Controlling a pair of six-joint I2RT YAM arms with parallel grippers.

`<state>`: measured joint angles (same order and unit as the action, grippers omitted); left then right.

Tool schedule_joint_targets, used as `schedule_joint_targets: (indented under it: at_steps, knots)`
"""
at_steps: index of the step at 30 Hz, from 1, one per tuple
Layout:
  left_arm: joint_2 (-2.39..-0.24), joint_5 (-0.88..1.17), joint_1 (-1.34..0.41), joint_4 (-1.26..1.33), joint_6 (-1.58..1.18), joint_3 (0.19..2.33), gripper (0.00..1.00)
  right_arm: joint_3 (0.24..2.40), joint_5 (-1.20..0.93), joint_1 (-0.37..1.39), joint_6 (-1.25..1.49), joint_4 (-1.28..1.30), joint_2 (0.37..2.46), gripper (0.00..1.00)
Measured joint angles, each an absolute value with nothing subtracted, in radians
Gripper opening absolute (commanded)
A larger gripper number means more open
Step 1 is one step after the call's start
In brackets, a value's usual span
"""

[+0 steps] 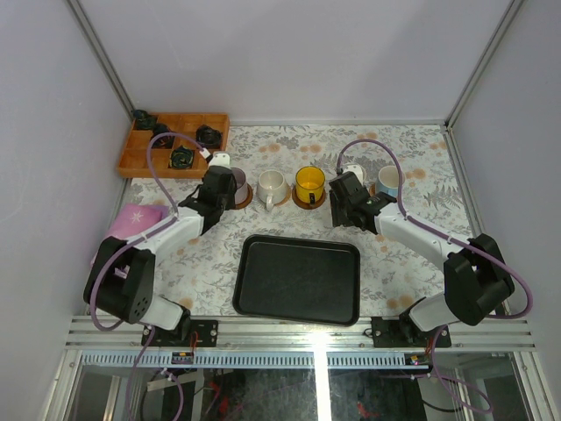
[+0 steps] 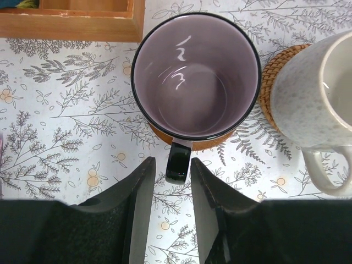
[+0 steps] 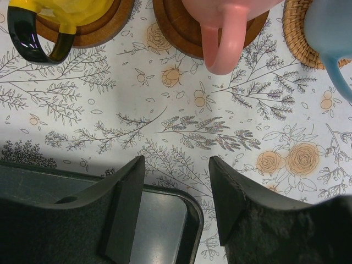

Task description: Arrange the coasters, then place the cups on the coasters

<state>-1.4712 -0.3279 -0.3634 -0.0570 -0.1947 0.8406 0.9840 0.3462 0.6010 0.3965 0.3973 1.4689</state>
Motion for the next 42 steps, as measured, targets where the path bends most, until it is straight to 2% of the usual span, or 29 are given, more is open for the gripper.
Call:
schedule_joint_targets:
  at_steps: [8, 19, 21, 25, 28, 32, 42]
  knots:
    - [-1.382, -0.295, -0.363, -0.090, -0.223, 0.841, 0.35, 0.984, 0.350, 0.601, 0.397, 0.402, 1.468, 0.55]
    - [-1.221, -0.199, -0.368, -0.193, -0.334, 0.801, 0.25, 0.933, 0.360, 0.601, 0.405, 0.506, 1.309, 0.37]
    - [-1.212, -0.173, -0.379, -0.207, -0.366, 0.766, 0.26, 0.920, 0.348, 0.601, 0.407, 0.534, 1.287, 0.42]
    - [-1.191, -0.149, -0.434, -0.256, -0.416, 0.699, 0.38, 0.864, 0.270, 0.601, 0.405, 0.593, 1.251, 0.60]
    - [-1.172, -0.134, -0.492, -0.287, -0.448, 0.678, 0.48, 0.816, 0.189, 0.601, 0.399, 0.625, 1.218, 0.67]
    - [-1.159, -0.120, -0.531, -0.294, -0.476, 0.674, 0.52, 0.775, 0.097, 0.601, 0.395, 0.649, 1.193, 0.68]
    - [-1.210, -0.107, -0.563, -0.301, -0.502, 0.659, 0.50, 0.748, 0.009, 0.601, 0.396, 0.668, 1.270, 0.64]
